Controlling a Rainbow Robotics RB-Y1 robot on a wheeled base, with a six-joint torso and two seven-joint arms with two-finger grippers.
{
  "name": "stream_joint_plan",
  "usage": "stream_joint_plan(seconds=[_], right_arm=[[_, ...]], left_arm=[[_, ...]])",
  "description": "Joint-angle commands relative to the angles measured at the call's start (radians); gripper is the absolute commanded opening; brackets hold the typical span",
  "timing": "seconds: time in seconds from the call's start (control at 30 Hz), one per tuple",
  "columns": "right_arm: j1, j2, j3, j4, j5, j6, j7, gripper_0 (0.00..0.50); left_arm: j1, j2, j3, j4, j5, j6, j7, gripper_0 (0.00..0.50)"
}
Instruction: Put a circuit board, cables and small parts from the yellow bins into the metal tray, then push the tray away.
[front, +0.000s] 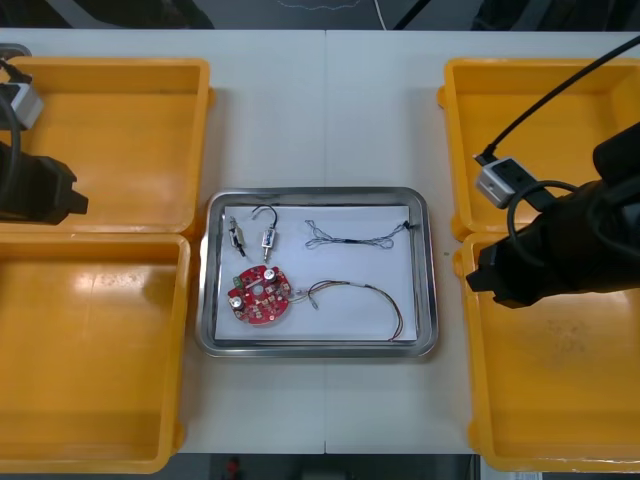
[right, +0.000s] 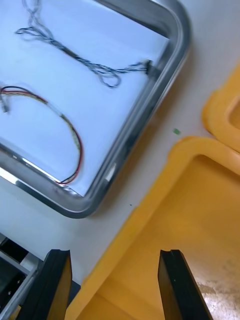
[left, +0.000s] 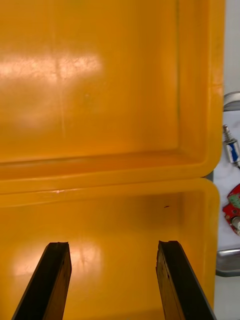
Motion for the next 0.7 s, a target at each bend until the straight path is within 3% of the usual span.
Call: stream_joint_plan(seconds=[0.03,0.3,0.7], right_arm=[[-0.119,-0.026,0.153,-0.034,-0.017,0.003,-0.014,0.500],[-0.265,0.034,0.386,-0.030,0.001,0.003,0.026,0.500],[-0.387,0.188,0.653,0.125,0.155,-0.006,0.279,0.500]], left_arm=[[0.094,0.071,0.073,-0.040,0.018,0.006,-0.013,0.500],[0.206,0.079,0.108,-0.046,0.029,0.006,-0.015,0.500],[0.263,0.079,0.107,-0.043,0.045,0.006,-0.012,0.500]])
